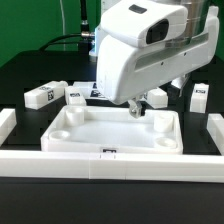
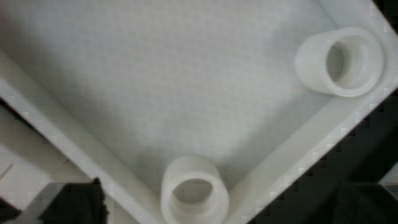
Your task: Assemble desk
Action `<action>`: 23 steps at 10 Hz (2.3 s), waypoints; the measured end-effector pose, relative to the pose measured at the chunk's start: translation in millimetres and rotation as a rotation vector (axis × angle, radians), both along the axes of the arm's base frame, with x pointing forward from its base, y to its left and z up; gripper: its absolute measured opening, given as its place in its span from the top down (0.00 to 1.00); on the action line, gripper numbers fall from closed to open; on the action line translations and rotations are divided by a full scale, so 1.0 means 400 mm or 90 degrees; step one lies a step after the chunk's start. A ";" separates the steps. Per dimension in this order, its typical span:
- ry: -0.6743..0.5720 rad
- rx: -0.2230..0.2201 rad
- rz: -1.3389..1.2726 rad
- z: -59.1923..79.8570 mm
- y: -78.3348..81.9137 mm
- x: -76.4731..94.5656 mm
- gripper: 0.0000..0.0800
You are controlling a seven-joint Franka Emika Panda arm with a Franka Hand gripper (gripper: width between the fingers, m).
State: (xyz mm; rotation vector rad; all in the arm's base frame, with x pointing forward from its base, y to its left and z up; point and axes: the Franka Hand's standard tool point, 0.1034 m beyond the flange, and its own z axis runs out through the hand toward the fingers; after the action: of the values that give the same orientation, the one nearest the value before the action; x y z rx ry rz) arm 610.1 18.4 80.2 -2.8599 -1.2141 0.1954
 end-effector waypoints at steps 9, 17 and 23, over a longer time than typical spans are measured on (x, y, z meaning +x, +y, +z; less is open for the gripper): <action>-0.080 0.018 0.141 -0.014 -0.030 -0.081 0.19; -0.097 0.032 0.333 -0.074 -0.046 -0.151 0.19; -0.085 0.045 0.396 -0.159 -0.040 -0.238 0.19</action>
Offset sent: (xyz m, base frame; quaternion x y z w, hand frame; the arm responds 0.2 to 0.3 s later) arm -0.0104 0.0014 -0.0030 0.0345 0.0015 0.1214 0.9920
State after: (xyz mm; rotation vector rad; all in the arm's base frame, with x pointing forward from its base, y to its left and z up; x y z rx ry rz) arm 514.7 2.5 16.7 -2.3748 -2.0553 -0.0311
